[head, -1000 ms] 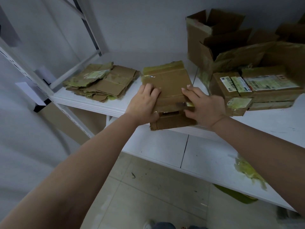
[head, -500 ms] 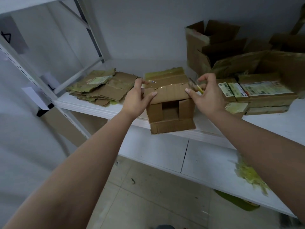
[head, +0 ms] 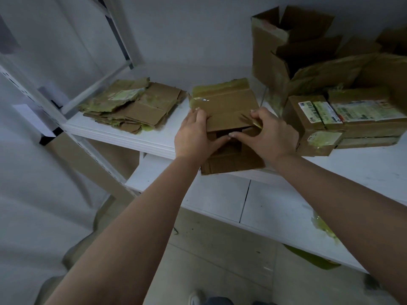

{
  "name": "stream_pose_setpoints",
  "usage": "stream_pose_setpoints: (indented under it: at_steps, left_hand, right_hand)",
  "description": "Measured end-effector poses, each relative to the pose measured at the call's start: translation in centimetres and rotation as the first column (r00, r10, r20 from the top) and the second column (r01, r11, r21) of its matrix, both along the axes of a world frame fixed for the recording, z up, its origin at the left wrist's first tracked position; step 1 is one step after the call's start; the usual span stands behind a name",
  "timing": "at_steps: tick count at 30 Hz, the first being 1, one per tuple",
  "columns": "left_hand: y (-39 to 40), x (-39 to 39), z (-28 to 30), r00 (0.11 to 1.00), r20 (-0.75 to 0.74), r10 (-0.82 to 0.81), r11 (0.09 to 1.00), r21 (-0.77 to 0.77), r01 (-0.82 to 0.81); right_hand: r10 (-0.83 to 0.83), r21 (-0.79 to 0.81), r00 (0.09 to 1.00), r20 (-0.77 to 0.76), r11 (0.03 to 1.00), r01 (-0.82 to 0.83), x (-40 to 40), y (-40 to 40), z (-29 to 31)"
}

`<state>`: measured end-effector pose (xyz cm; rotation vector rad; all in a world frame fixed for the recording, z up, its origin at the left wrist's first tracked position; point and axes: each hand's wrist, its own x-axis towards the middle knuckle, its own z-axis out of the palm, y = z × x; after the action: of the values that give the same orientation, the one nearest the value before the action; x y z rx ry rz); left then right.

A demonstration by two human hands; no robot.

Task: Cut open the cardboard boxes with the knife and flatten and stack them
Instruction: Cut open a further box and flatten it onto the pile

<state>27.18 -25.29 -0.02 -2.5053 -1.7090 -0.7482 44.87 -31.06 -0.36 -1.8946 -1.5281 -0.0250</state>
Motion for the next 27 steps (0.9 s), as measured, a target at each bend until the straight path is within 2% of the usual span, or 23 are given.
stream_pose_setpoints:
  at_steps: [3,6,9,13,15,17,20,23,27]
  left_hand:
    - [0.3,0.3,0.3,1.000,-0.001,0.003,0.999,0.035,-0.003]
    - [0.1,0.0,0.4,0.997,0.027,-0.068,0.997,-0.017,0.069]
    - [-0.1,-0.8,1.2,0.985,0.017,-0.173,0.973,-0.154,0.173]
    - [0.2,-3.2,3.5,0.951,-0.012,-0.308,0.869,-0.411,0.276]
    - [0.2,-4.5,4.3,0.923,-0.078,-0.376,0.836,-0.458,0.302]
    - [0.2,-5.6,4.9,0.895,-0.149,-0.421,0.845,-0.424,0.326]
    - [0.2,-6.6,5.5,0.871,-0.204,-0.447,0.873,-0.310,0.376]
    - [0.3,-7.6,5.8,0.863,-0.187,-0.469,0.877,-0.213,0.431]
    - [0.6,-8.9,5.1,0.865,-0.180,-0.469,0.878,-0.197,0.436]
  right_hand:
    - [-0.032,-0.021,0.999,0.031,0.999,0.033,-0.3,0.0,0.3]
    - [-0.009,-0.074,1.000,0.012,0.997,0.010,0.0,-0.4,0.8]
    - [0.048,-0.167,0.999,-0.012,0.985,-0.050,0.8,-1.0,1.6]
    - [0.188,-0.290,0.981,0.039,0.942,-0.169,2.4,-2.3,2.9]
    - [0.201,-0.308,0.979,0.042,0.935,-0.179,3.1,-2.6,2.7]
    - [0.198,-0.290,0.980,-0.018,0.937,-0.195,3.5,-2.6,2.6]
    - [0.229,-0.290,0.973,0.023,0.933,-0.212,4.1,-2.1,2.7]
    - [0.249,-0.299,0.968,0.013,0.925,-0.234,4.1,-1.5,2.8]
    - [0.299,-0.324,0.954,-0.007,0.902,-0.285,3.4,-1.5,2.8]
